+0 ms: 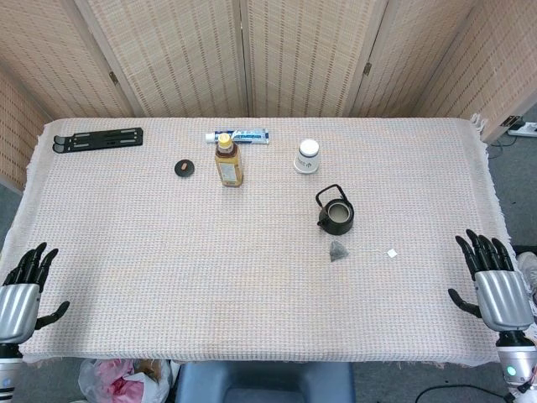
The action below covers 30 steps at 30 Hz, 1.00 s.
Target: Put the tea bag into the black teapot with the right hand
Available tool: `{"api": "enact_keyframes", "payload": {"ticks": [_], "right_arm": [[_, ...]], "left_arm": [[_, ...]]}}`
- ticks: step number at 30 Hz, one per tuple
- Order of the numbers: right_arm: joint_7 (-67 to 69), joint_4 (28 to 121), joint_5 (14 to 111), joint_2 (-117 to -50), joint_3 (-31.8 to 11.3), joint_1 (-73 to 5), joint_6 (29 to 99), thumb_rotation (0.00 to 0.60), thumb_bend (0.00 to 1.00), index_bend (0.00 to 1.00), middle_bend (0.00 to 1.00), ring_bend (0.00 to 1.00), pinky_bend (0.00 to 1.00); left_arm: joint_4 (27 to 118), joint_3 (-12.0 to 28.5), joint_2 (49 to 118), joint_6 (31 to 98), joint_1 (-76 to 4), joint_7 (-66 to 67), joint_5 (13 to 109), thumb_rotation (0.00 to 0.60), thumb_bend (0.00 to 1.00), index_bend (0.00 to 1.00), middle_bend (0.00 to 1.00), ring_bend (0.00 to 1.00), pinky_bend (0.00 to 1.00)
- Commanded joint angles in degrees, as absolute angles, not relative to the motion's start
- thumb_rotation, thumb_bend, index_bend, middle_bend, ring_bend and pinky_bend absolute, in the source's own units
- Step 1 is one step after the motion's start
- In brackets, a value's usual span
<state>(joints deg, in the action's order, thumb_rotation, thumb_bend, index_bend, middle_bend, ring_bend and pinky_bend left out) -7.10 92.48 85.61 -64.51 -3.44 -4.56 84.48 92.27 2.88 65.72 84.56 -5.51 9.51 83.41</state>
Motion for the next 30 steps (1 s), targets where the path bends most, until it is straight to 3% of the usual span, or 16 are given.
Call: {"api": "enact_keyframes", "payload": {"ticks": [1, 10, 15, 18, 21, 23, 30], "right_arm": [[-7.08, 92.5, 85.66, -64.5, -3.41, -4.53, 84.51, 0.6, 0.16, 0.01, 0.0, 0.0, 0.0], [-6.0, 92.28, 85.6, -63.94, -2.89, -4.98, 82.75, 0.6, 0.16, 0.01, 0.0, 0.0, 0.0], [-7.32, 88.38, 84.51, -64.97, -3.92, -8.21, 78.1, 0.6, 0.25, 0.02, 0.0, 0.0, 0.0], [-5.8, 85.52, 86.38, -65.84, -3.58, -10.59, 75.25, 0.6, 0.28, 0.15, 0.0, 0.0, 0.0], [-4.08, 83.5, 86.21, -66.59, -3.39, -12.55, 71.73, 0.6, 0.3, 0.34, 0.0, 0.0, 0.0], [-3.11, 82.16, 85.66, -67.38, -3.59, -13.73, 69.83, 0.6, 0.3, 0.4, 0.0, 0.0, 0.0], [-1.26, 77.82, 82.67, -69.97, -4.09, -17.72, 62.2, 0.6, 0.3, 0.43, 0.0, 0.0, 0.0]], "left_arm": [[92.34, 2.9, 65.69, 84.57, -5.42, 9.47, 83.21, 0.6, 0.26, 0.0, 0.0, 0.03, 0.25], [92.89, 2.37, 65.77, 85.57, -5.22, 9.74, 84.96, 0.6, 0.26, 0.0, 0.0, 0.03, 0.25], [92.72, 2.59, 65.5, 85.15, -5.34, 9.09, 84.43, 0.6, 0.26, 0.0, 0.0, 0.03, 0.25], [92.76, 2.87, 65.52, 85.18, -5.37, 8.58, 84.12, 0.6, 0.26, 0.0, 0.0, 0.03, 0.25], [92.81, 2.91, 65.63, 85.6, -5.26, 8.35, 84.36, 0.6, 0.26, 0.0, 0.0, 0.03, 0.25], [92.83, 2.77, 65.63, 85.75, -5.13, 8.42, 84.52, 0.6, 0.26, 0.0, 0.0, 0.03, 0.25], [92.86, 3.09, 65.39, 85.55, -5.15, 7.76, 83.91, 0.6, 0.26, 0.0, 0.0, 0.03, 0.25]]}}
